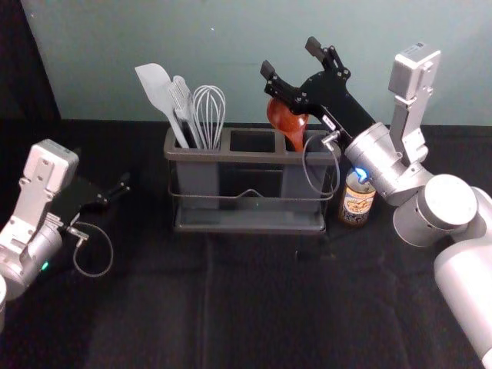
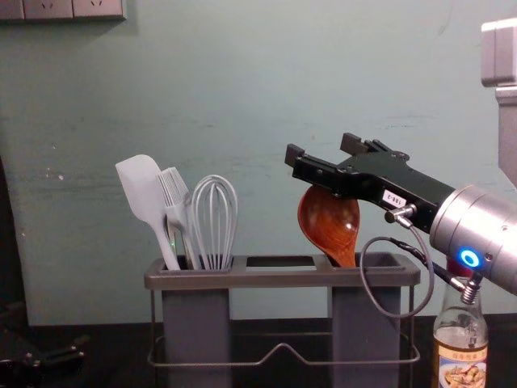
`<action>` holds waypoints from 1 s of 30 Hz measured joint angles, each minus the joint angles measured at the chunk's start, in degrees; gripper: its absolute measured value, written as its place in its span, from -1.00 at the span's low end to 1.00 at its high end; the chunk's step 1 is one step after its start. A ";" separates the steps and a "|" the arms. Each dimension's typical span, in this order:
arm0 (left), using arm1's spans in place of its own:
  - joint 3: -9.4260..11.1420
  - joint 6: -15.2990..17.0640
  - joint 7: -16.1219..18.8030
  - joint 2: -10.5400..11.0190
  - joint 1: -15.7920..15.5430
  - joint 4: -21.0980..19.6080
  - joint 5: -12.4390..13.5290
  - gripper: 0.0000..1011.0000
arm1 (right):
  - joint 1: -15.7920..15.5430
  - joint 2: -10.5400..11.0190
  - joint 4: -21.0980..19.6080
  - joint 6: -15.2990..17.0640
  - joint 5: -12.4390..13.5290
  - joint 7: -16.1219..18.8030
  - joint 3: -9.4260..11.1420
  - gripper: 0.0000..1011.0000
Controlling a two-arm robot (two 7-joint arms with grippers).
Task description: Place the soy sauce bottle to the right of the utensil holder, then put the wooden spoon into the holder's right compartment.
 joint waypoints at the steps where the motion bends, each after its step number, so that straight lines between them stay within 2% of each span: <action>1: 0.00 0.00 0.00 0.00 0.00 0.00 0.00 0.99 | 0.00 0.00 0.00 0.00 -0.01 0.00 0.00 0.98; 7: 0.00 0.00 0.00 0.00 0.00 0.00 0.00 0.99 | -0.48 0.76 -1.61 1.12 -0.67 -0.62 -0.06 0.98; 11: 0.00 0.00 0.00 0.00 0.00 0.00 0.00 0.99 | -1.39 1.59 -4.46 3.61 -0.93 -1.52 -0.02 0.98; 22: 0.00 0.00 0.00 0.00 0.00 0.00 0.00 0.99 | -5.48 4.89 -16.15 13.13 -2.37 -5.49 0.20 0.98; 25: 0.00 0.00 0.00 0.00 0.00 0.00 0.00 0.99 | -8.05 6.13 -21.13 17.15 -2.63 -7.69 0.90 0.98; 30: 0.00 0.00 0.00 0.00 0.00 0.00 0.00 0.99 | -11.69 7.17 -26.16 21.00 -2.58 -10.28 2.31 0.98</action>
